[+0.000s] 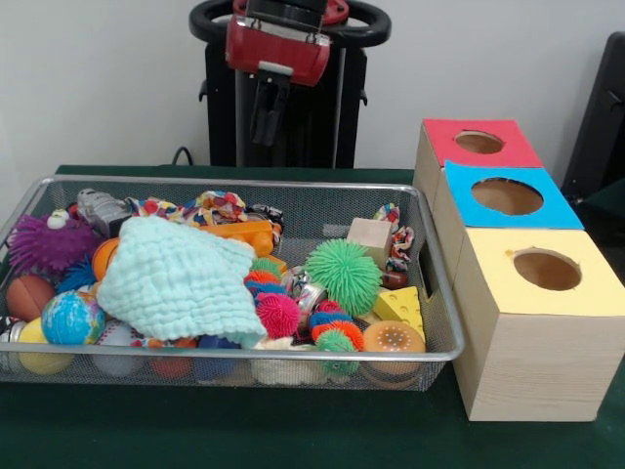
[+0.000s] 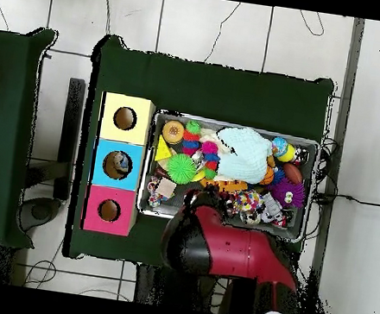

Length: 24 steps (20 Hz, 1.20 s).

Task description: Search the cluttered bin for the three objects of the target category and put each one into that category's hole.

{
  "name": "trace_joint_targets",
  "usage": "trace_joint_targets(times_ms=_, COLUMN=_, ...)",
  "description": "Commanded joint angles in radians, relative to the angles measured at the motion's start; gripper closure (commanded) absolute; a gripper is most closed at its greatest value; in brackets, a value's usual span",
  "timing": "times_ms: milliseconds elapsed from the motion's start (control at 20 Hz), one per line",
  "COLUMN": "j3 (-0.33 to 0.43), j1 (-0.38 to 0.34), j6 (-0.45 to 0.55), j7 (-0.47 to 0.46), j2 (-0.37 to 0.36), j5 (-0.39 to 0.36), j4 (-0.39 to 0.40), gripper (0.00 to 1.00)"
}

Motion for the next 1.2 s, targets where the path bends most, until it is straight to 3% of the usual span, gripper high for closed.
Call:
trace_joint_targets(times_ms=50, j3=0.239, j1=-0.135, j6=-0.027, j7=-0.131, j2=0.039, j5=-0.129, j4=-0.075, gripper=1.00)
trace_joint_targets(times_ms=600, j3=0.458, j1=-0.348, j6=0.014, j7=-0.191, j2=0.106, j5=-0.267, j4=-0.124, gripper=1.00)
trace_joint_targets(times_ms=1000, j3=0.583, j1=-0.457, j6=0.051, j7=-0.225, j2=0.146, j5=-0.340, j4=-0.157, gripper=1.00)
trace_joint_targets(times_ms=1200, j3=0.609, j1=-0.481, j6=0.067, j7=-0.228, j2=0.152, j5=-0.378, j4=-0.185, gripper=1.00)
